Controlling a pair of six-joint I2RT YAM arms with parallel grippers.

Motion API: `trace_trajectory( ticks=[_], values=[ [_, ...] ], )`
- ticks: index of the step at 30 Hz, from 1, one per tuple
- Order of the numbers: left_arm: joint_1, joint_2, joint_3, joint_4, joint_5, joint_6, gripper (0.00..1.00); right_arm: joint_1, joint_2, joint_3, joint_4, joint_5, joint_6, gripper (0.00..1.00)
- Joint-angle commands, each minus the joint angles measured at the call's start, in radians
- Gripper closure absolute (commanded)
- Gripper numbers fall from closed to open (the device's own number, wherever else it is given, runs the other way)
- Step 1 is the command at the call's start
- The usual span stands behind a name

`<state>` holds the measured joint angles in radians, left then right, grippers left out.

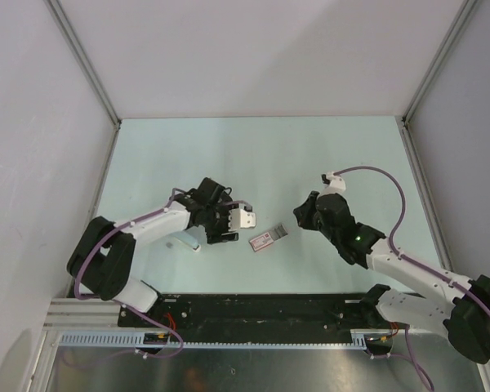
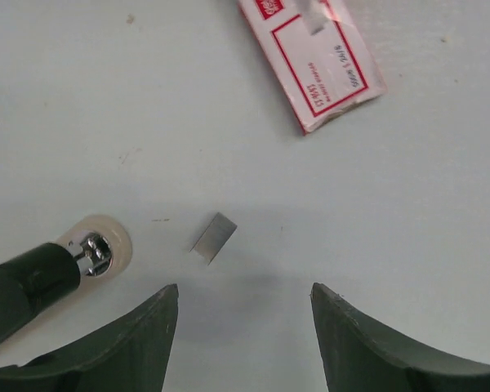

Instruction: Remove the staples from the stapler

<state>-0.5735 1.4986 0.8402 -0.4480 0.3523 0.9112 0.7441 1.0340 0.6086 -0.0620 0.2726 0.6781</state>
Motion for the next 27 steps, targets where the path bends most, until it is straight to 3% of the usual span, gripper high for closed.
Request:
trace_trajectory(
  ticks=[1,10,21,27],
  values=[
    [0.006,0.014,0.029,-0.040,0.076,0.205,0.30,-0.023,-0.042,0.029,-0.024,-0.007,-0.025,0.92],
    [-0.005,0.116,0.137,-0.070,0.093,0.275,0.30,-0.031,-0.042,0.028,-0.027,-0.028,-0.049,0.94],
    [-0.026,0.166,0.158,-0.114,0.086,0.444,0.29,-0.060,-0.047,0.028,-0.010,-0.093,-0.071,0.96],
    [-0.032,0.220,0.212,-0.168,0.069,0.461,0.34,-0.089,-0.059,0.026,-0.014,-0.126,-0.079,0.96]
  ],
)
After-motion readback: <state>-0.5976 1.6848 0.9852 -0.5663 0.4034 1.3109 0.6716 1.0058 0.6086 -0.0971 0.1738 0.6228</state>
